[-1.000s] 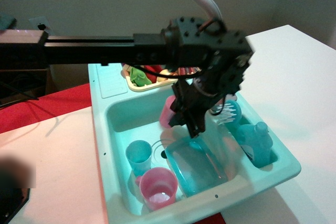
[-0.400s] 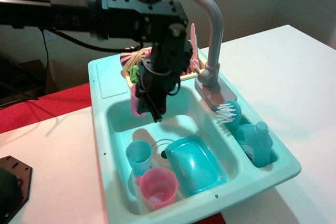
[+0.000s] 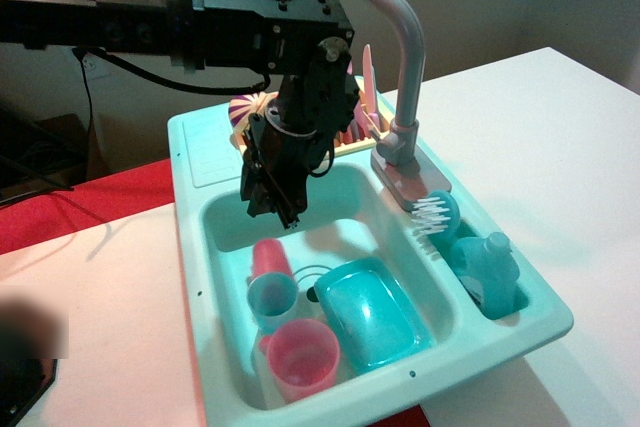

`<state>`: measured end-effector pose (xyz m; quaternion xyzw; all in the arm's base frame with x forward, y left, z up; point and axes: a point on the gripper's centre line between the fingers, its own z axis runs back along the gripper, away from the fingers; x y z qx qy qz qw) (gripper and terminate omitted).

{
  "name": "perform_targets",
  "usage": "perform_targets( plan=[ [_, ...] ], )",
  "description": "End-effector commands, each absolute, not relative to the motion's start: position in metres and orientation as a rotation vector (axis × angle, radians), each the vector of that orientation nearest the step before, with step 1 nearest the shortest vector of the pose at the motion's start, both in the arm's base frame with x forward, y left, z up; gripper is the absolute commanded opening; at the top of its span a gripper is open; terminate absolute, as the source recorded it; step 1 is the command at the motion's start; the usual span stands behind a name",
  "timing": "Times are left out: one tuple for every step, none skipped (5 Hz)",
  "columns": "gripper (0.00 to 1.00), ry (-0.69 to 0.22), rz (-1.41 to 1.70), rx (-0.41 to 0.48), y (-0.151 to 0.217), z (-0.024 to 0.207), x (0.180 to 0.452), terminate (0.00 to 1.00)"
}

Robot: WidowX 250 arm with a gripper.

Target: Put cup from counter to sink

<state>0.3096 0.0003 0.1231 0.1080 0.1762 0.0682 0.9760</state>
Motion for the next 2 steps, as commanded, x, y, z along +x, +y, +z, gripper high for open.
perform_targets(
  plan=[
    [1.00, 0.273, 0.171, 0.228, 0.0049, 0.1525, 0.3104, 0.00],
    [1.00, 0.294, 0.157, 0.252, 0.0081, 0.1600, 0.3092, 1.00]
  ],
)
